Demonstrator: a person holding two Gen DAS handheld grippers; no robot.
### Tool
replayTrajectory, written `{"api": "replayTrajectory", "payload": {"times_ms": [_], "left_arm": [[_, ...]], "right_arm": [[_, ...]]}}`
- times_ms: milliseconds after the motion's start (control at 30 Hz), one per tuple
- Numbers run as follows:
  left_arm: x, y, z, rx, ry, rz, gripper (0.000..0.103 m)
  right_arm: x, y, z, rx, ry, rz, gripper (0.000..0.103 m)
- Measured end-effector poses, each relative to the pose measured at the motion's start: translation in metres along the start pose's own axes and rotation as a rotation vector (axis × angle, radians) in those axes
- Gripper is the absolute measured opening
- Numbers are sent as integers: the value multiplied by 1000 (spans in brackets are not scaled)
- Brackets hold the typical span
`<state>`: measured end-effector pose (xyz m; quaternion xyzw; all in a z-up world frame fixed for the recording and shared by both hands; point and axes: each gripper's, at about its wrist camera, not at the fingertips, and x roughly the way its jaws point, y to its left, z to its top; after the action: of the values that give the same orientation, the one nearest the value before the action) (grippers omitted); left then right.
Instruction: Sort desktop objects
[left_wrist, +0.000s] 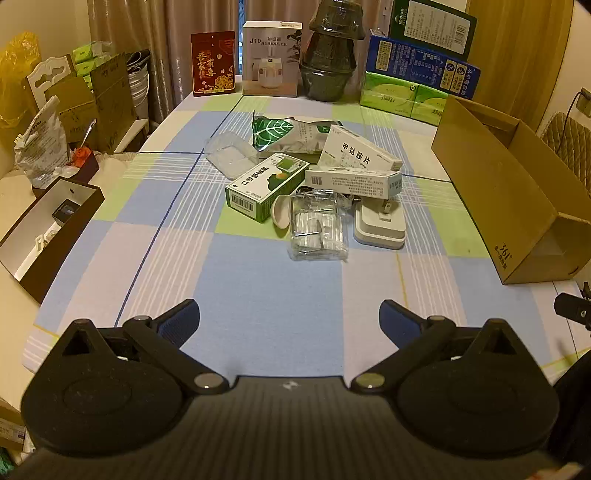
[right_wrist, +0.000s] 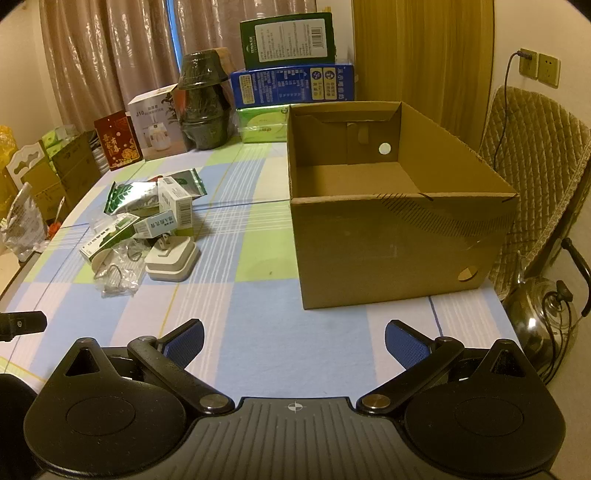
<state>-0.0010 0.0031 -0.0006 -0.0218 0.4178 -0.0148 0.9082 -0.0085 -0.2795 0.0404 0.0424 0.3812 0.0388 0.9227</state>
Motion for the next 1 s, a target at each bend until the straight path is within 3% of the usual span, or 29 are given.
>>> {"api": "replayTrajectory", "payload": {"times_ms": [1000], "left_arm": [[0,1,0,1,-1,3,102]], "right_arm": [[-1,-1,1,-9,-5,-1,101]]}}
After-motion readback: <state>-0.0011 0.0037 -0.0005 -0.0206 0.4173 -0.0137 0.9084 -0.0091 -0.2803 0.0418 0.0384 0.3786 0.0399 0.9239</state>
